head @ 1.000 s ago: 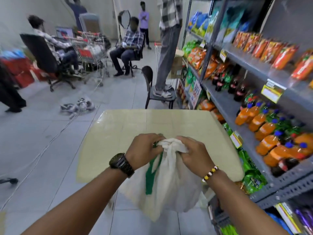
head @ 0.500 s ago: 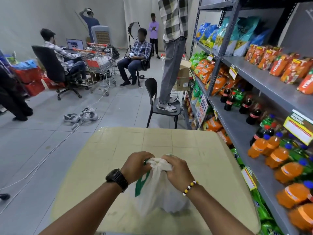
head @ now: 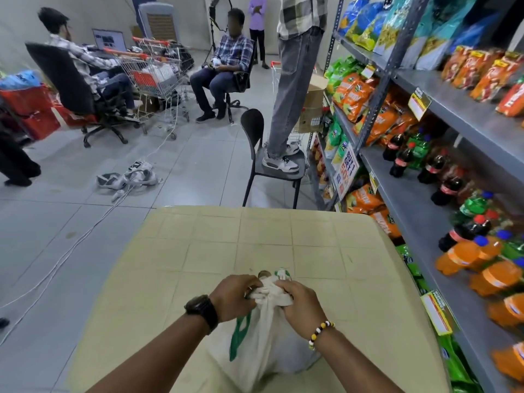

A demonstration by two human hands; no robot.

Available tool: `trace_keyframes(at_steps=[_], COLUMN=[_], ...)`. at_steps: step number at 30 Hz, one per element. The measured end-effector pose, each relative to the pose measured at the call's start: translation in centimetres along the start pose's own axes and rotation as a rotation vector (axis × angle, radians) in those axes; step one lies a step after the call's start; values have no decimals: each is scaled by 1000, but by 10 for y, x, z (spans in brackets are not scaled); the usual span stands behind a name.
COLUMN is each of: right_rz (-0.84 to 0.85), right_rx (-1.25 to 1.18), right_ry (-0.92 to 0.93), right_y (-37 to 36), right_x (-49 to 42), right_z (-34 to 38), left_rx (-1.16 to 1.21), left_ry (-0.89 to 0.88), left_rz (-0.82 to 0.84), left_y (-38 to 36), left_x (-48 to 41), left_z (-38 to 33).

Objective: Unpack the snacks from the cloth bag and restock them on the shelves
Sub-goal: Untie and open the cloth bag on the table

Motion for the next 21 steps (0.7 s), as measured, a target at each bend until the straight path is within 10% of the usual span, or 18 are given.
trace_keyframes(at_steps=[7,21], right_rz=[182,-180], right_rx=[-22,445], right_ry=[-179,28], right_y=[-14,-34], right_x=[15,45], right_z=[-18,0], left_rx=[433,-60], left_ry=[173,-257], left_rz=[261,6], left_y=[-18,-22], left_x=[-10,-36], left_z=[36,19])
Point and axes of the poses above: each hand's wrist, its own x-axis away from the middle knuckle, its own y-axis out of the back of the hand, z = x × y, the point moved 5 cm from there along -x, towards the middle knuckle, and after that the axes turned 5 degrees about -z, right-handed, at the moved point
